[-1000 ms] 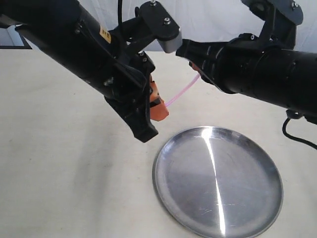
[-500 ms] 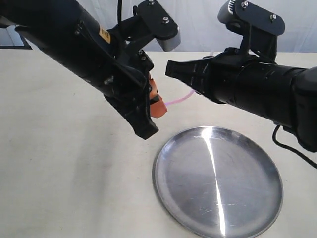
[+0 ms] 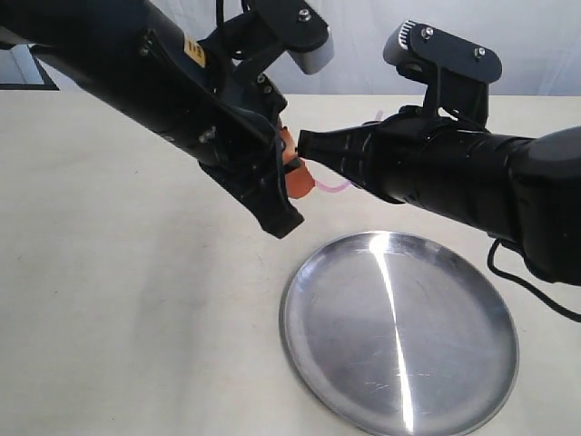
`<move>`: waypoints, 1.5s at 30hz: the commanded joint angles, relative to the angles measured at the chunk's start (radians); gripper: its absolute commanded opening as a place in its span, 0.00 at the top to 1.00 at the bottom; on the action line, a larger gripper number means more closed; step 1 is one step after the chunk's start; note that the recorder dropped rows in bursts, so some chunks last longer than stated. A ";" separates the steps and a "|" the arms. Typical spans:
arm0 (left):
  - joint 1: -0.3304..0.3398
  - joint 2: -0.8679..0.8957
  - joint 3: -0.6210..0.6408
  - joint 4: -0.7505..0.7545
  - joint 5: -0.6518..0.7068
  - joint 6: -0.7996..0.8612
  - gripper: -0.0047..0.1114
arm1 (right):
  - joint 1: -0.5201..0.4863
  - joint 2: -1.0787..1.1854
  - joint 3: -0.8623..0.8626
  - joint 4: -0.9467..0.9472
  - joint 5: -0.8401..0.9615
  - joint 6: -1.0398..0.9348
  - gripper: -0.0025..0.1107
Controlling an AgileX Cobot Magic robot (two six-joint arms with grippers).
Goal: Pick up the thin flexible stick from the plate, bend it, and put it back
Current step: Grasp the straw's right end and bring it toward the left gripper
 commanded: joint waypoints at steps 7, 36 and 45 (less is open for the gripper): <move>0.042 0.000 -0.015 -0.022 -0.075 -0.033 0.96 | 0.021 0.004 0.004 -0.013 0.088 -0.010 0.99; 0.083 0.145 -0.015 0.035 -0.134 -0.134 0.96 | 0.021 0.004 0.004 0.009 0.085 -0.010 0.99; 0.083 0.145 -0.015 0.020 -0.156 -0.131 0.96 | 0.021 0.004 0.004 0.031 0.085 -0.006 0.99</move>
